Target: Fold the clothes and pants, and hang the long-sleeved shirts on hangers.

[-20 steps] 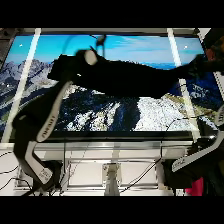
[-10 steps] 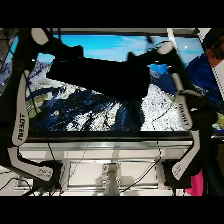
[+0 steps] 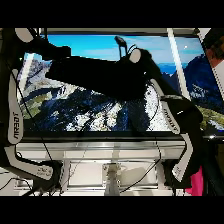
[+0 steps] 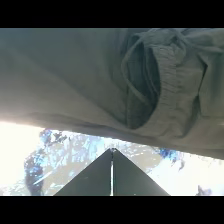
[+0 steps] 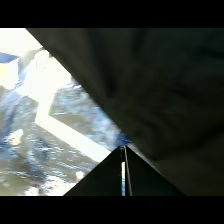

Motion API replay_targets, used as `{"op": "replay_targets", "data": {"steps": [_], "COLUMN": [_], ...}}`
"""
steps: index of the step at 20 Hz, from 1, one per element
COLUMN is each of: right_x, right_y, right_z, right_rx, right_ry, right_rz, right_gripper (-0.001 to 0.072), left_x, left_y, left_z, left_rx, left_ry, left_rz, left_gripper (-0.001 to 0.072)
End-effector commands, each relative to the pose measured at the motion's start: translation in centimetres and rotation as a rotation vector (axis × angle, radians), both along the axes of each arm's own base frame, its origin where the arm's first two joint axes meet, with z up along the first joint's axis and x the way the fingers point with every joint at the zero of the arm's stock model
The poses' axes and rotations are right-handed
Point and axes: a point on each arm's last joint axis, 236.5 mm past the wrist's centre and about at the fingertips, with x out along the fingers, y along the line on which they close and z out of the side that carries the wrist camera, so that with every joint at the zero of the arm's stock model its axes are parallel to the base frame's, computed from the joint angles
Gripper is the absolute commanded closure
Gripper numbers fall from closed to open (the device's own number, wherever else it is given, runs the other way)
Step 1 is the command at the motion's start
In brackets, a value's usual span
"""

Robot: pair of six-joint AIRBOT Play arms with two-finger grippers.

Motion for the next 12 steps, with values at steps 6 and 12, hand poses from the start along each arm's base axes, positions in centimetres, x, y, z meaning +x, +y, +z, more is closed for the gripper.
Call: {"op": "replay_targets", "data": {"steps": [6,12], "right_x": [-1.4,-6.3], "right_y": [-16.4,-20.0], "right_z": [-0.1,-5.5], "right_rx": [-0.12,0.23], "right_ry": [0.127,0.204], "right_rz": [-0.046,-0.226], "right_gripper": [0.0698,0.0698], "left_x": [-1.7,-5.3], "left_y": [-0.2,-4.5], "left_z": [-1.0,-4.1], "left_rx": [0.052,-0.122], "left_ry": [0.04,0.154], "left_rz": [-0.109,-0.235], "left_gripper": [0.0705,0.0704]}}
